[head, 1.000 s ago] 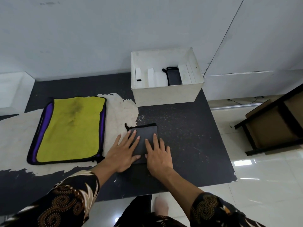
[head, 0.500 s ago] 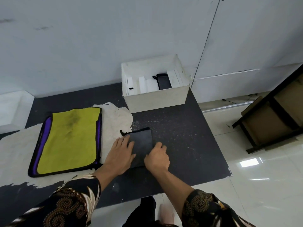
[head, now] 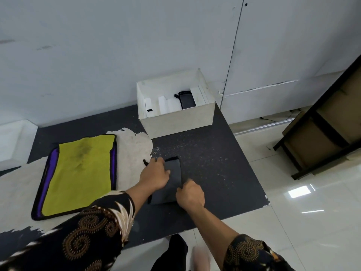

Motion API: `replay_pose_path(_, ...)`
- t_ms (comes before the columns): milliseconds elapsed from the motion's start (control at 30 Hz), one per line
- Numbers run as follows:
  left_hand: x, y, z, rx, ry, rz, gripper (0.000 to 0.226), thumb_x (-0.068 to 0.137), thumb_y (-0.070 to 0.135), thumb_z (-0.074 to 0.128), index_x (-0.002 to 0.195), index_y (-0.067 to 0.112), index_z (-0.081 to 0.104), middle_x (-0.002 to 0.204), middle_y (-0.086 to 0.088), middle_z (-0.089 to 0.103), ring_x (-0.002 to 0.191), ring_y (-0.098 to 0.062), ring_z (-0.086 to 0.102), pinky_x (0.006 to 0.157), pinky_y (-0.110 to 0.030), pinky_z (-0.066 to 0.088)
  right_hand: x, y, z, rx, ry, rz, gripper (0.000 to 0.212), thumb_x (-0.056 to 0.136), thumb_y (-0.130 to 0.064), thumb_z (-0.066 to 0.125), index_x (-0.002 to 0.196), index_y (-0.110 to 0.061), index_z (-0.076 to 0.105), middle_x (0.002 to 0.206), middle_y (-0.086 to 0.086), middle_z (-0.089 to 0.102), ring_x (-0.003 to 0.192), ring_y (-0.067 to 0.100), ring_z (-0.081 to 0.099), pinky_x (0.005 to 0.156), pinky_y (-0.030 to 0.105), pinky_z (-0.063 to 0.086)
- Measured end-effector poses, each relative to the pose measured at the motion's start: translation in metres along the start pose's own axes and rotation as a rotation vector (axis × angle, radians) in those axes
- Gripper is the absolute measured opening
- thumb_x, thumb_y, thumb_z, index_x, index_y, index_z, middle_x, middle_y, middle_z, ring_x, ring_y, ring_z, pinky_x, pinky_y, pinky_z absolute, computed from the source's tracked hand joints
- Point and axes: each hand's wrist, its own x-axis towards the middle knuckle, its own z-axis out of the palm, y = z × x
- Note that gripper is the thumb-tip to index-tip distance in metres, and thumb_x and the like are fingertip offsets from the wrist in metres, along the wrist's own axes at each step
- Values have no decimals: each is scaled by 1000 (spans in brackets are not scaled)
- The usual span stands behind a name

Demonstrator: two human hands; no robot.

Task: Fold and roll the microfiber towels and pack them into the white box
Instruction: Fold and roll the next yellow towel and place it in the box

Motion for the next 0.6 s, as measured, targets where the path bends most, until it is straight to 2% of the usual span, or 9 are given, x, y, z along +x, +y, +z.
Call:
replay_pose_path(67, 11, 12, -3, -10, -47, -112, 73, 86, 53, 62, 142, 13, 36, 140, -11, 47, 121, -31, 53, 93, -39, 49, 1, 1, -1, -9, 6, -35, 31, 95, -30, 55, 119, -9, 55, 119, 11, 62, 109, 30, 60, 85, 35, 48)
replay_pose_path(133, 19, 21, -1, 36, -158, -209, 108, 76, 68, 65, 152, 6, 20, 147, -13, 44, 129, -32, 49, 98, -38, 46, 1, 0, -1, -13, -2, -73, 33, 95, -29, 56, 122, -10, 56, 120, 11, 62, 110, 30, 60, 86, 37, 49)
replay_pose_path(200, 19, 30, 6, 133, -223, -243, 124, 70, 75, 65, 154, 2, 11, 148, -12, 45, 131, -32, 48, 98, -36, 46, 1, 0, -2, -21, -16, -107, 35, 94, -29, 56, 125, -12, 57, 119, 11, 64, 108, 31, 62, 87, 39, 51)
replay_pose_path(367, 17, 44, 27, 232, -121, -289, 92, 77, 57, 60, 147, 8, 27, 131, -8, 57, 116, -27, 58, 86, -34, 51, -1, 4, -6, -32, -23, -189, 28, 94, -28, 56, 114, -9, 62, 113, 11, 66, 102, 31, 63, 81, 36, 49)
replay_pose_path(600, 24, 63, 21, 289, -233, -366, 105, 70, 55, 65, 150, 6, 17, 138, -11, 51, 123, -29, 54, 89, -34, 47, -3, 12, -11, 37, 2, -200, 29, 93, -30, 57, 117, -13, 60, 113, 9, 67, 103, 31, 64, 84, 37, 49)
